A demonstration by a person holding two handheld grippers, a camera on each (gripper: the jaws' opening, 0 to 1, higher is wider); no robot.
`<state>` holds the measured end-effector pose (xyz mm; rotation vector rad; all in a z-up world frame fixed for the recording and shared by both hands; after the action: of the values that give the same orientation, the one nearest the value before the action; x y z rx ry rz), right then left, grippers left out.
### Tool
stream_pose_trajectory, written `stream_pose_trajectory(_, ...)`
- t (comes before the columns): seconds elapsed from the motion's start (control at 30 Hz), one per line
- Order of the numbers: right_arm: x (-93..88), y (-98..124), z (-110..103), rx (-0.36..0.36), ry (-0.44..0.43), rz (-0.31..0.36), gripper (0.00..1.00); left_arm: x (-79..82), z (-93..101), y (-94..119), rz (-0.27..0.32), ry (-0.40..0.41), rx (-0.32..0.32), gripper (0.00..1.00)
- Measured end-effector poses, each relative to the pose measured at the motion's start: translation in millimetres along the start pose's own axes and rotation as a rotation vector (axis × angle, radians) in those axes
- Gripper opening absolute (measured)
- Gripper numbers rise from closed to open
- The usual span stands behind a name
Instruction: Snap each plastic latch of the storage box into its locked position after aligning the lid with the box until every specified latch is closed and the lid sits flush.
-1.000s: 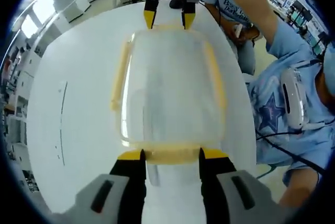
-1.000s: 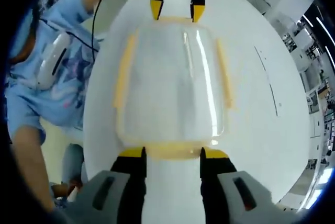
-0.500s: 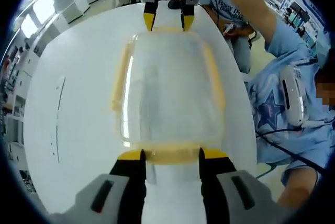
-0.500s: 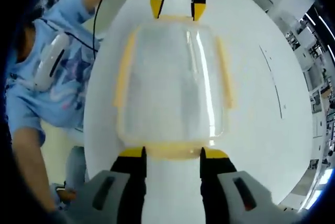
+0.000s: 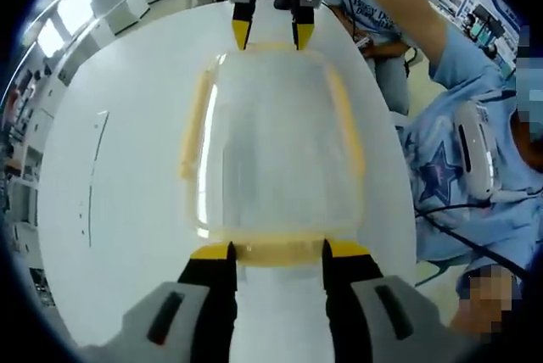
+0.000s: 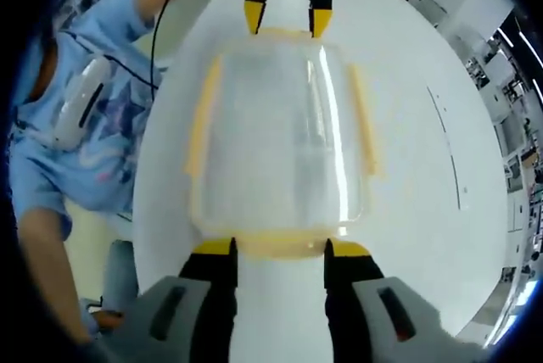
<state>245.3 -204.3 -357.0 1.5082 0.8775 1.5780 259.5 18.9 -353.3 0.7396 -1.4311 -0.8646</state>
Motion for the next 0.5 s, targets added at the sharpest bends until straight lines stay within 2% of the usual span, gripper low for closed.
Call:
stream_pose_trajectory(0.13,9.3,-5,1,-0.003,0.016,0.001,0.39,-9.7,-0.7,3,-0.014,0.009,0.009,0.4)
stream_pose_trajectory(0.5,27.7,-16,1,0.011,0.04,0.033,0.39,-27.3,1.8,18,0.01,0.033,0.025,0.4)
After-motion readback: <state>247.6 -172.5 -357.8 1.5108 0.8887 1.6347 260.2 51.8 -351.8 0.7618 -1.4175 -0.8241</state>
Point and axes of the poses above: the point that each gripper's makers call its tool centre point, and the gripper's own axes: y roughly backward along the fingers, z roughly to its right, x roughly out of its top, the point moved 5 cm from there along y, roughly backward along the fingers, and after that the axes turned 11 degrees about z, right-handed, at the moved point
